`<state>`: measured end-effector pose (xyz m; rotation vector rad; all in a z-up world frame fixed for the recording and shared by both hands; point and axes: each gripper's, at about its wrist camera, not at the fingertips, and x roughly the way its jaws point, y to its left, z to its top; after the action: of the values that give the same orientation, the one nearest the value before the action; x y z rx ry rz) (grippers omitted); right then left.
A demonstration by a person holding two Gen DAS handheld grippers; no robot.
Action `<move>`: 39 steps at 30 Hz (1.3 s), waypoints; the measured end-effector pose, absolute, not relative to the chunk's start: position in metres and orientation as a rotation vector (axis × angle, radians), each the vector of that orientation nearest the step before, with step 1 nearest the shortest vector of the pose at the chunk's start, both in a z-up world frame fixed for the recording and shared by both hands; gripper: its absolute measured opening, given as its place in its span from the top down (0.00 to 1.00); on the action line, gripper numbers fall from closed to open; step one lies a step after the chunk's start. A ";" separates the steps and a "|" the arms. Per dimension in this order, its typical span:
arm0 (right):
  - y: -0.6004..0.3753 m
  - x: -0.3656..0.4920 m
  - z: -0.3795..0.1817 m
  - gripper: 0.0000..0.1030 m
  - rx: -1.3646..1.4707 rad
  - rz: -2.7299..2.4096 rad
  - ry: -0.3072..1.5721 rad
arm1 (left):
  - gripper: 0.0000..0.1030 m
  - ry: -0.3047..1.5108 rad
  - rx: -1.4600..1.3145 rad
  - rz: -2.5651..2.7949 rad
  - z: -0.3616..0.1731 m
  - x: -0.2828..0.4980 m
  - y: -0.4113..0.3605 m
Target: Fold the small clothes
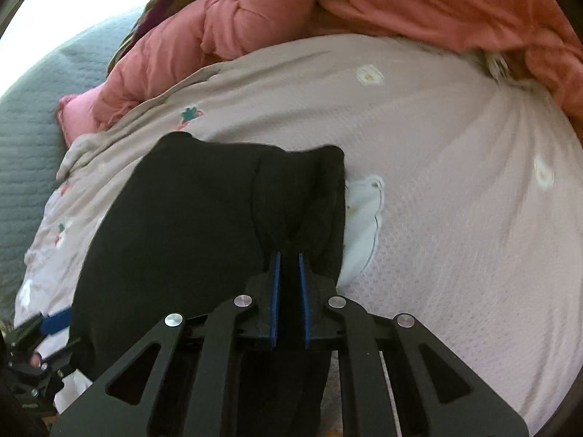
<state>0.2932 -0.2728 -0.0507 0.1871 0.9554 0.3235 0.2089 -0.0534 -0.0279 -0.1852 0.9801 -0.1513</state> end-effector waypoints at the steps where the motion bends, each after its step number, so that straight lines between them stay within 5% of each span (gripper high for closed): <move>1: -0.274 0.292 -0.049 0.87 0.194 0.316 0.953 | 0.32 0.979 -0.180 -0.152 -0.029 0.208 -0.054; 7: -0.290 0.268 -0.027 0.75 0.275 0.330 0.912 | 0.32 0.981 -0.201 -0.153 -0.031 0.207 -0.047; 11: -0.295 0.244 -0.017 0.53 0.323 0.382 0.888 | 0.32 0.982 -0.216 -0.159 -0.033 0.206 -0.046; 18: -0.287 0.220 -0.024 0.40 0.359 0.435 0.944 | 0.32 0.985 -0.209 -0.159 -0.034 0.203 -0.046; 22: -0.283 0.219 -0.038 0.43 0.358 0.425 0.993 | 0.32 0.987 -0.208 -0.157 -0.035 0.200 -0.047; 25: -0.284 0.218 -0.046 0.70 0.394 0.449 1.003 | 0.32 0.990 -0.211 -0.158 -0.036 0.200 -0.047; 27: -0.284 0.218 -0.044 0.81 0.395 0.466 0.992 | 0.46 0.994 -0.223 -0.167 -0.038 0.200 -0.048; 29: -0.282 0.214 -0.034 0.83 0.355 0.462 0.964 | 0.61 0.990 -0.221 -0.198 -0.035 0.199 -0.052; 31: -0.282 0.207 -0.021 0.83 0.300 0.440 0.912 | 0.60 0.977 -0.188 -0.205 -0.028 0.196 -0.059; 39: -0.294 0.209 -0.055 0.68 0.381 0.374 0.976 | 0.44 1.018 -0.202 -0.185 -0.045 0.197 -0.053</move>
<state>0.2085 -0.2938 -0.0553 0.3811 0.9764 0.3740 0.1969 -0.0530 -0.0452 -0.2021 1.0183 -0.1846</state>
